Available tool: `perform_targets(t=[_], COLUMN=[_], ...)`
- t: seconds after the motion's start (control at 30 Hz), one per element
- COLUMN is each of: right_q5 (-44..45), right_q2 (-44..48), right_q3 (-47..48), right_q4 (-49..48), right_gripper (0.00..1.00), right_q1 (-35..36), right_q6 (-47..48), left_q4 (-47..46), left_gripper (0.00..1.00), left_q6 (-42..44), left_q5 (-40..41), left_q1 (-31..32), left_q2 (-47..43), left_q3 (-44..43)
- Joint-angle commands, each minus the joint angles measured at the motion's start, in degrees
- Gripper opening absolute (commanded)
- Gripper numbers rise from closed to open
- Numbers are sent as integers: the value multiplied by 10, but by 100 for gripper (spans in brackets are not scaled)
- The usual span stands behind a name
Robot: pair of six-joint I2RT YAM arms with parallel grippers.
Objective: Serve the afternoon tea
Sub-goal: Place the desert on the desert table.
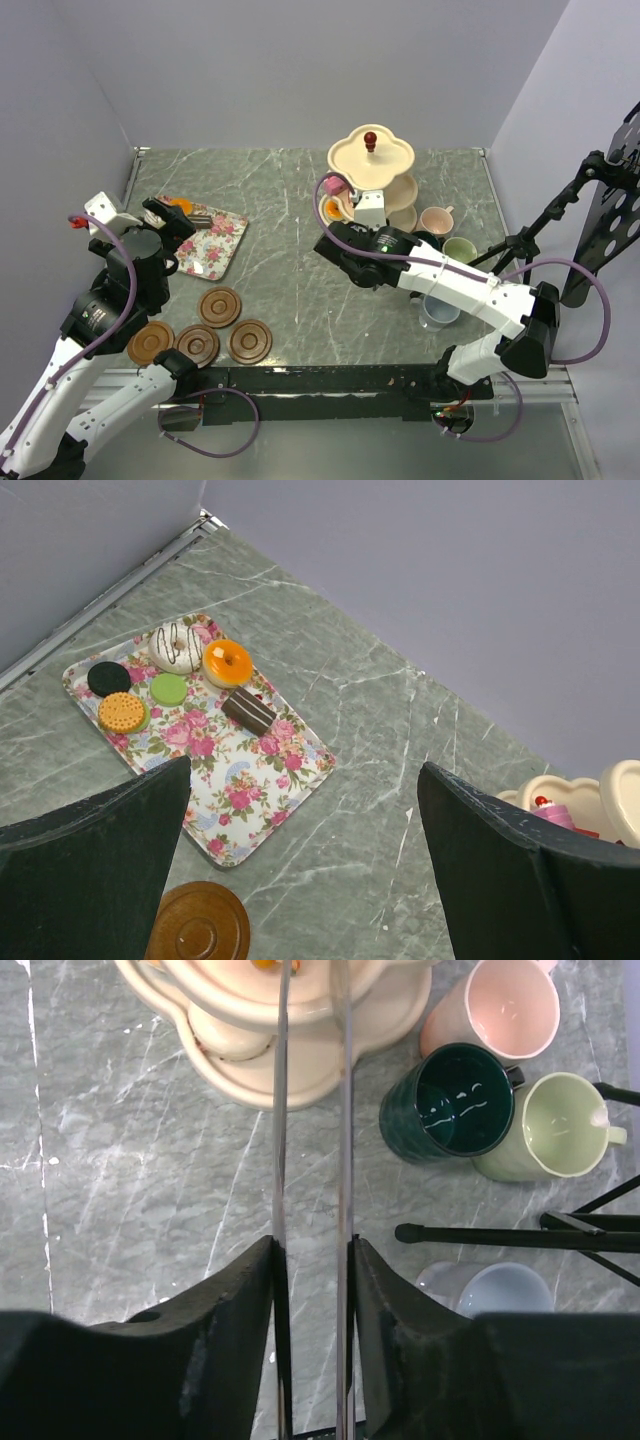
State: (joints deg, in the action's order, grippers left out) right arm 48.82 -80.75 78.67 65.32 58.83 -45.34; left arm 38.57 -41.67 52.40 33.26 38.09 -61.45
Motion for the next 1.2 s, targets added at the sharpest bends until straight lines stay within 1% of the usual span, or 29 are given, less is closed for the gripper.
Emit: perform_targets(t=[0.0, 0.13, 0.33, 0.6, 0.87, 0.97, 1.1, 1.17], right_q5=[14, 0, -21, -32, -32, -73, -175, -214], right_q2=[27, 44, 88, 95, 69, 64, 46, 25], right_q3=[19, 10, -21, -32, 1, 10, 12, 29], right_q4=[-12, -50, -128, -138, -167, -201, -260, -269], right_gripper=[44, 48, 53, 54, 56, 57, 57, 57], right_q1=[-4, -2, 30, 42, 84, 92, 90, 88], right_q6=[12, 46, 123, 131, 199, 240, 306, 326], left_q4=[-15, -16, -16, -17, -19, -29, -34, -38], left_gripper=[100, 100, 100, 100, 100, 100, 100, 100], left_q6=[-3, -1, 1, 3, 9, 26, 36, 45], left_q5=[11, 12, 15, 9, 7, -17, -59, -79], left_q1=[3, 2, 4, 3, 4, 4, 3, 4], left_q2=[-6, -6, -7, -3, -3, 2, 24, 35], left_q3=[1, 2, 2, -2, -2, -1, -8, -9])
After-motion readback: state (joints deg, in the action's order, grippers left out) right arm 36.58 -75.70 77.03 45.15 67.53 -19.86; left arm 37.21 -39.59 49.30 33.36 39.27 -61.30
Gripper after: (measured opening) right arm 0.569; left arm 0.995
